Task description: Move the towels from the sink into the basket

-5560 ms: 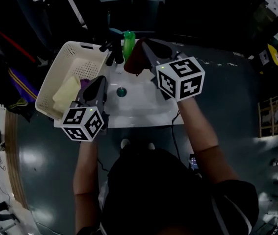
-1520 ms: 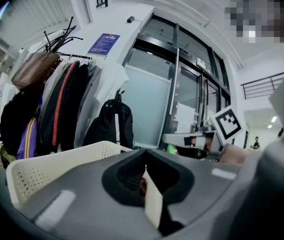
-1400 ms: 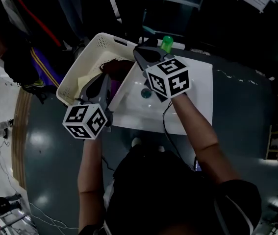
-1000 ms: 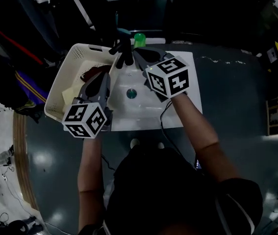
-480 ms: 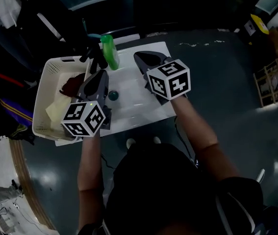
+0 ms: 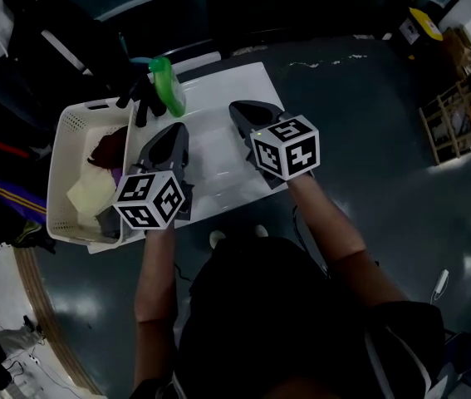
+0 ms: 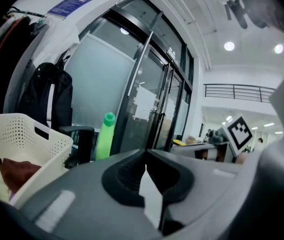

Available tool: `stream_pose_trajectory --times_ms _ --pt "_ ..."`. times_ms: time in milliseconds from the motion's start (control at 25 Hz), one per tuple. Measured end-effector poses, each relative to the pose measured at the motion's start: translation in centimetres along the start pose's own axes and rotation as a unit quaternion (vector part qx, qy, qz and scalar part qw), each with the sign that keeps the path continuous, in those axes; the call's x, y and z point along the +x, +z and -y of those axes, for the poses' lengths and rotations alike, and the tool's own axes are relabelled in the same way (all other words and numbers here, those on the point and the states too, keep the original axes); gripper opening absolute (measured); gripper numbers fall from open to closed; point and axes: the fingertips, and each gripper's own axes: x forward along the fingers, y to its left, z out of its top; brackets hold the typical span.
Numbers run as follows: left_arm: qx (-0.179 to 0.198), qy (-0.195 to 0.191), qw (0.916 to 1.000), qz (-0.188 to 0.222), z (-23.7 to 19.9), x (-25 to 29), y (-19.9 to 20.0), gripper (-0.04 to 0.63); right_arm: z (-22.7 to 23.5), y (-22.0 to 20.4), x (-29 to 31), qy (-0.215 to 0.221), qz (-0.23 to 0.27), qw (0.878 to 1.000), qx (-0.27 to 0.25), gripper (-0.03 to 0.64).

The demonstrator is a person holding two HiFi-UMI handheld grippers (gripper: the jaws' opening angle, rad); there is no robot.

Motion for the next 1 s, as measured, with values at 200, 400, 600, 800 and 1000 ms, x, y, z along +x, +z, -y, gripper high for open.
stream_pose_trajectory --times_ms 200,400,600,800,1000 --pt "0.009 0.009 0.9998 -0.016 -0.2 0.2 -2.2 0.009 0.4 -1.8 -0.2 -0.006 -0.006 1.000 0.016 -0.002" --pt "-0.005 0.015 0.9995 -0.026 -0.7 0.0 -4.6 0.009 0.0 -3.7 0.2 -0.004 -0.019 1.000 0.024 -0.002" --pt "-0.016 0.024 0.9988 -0.039 -0.8 -0.3 -6.3 0.009 -0.8 -5.2 0.4 0.009 -0.032 0.999 0.034 -0.003" --pt "-0.027 0.032 0.9980 -0.047 -1.1 -0.7 -7.9 0.009 -1.4 -6.9 0.5 0.013 -0.042 0.998 0.035 -0.003" --pt "-0.038 0.039 0.9968 -0.059 -1.3 -1.2 -9.3 0.009 -1.7 -8.0 0.7 0.011 -0.051 0.998 0.038 -0.003"
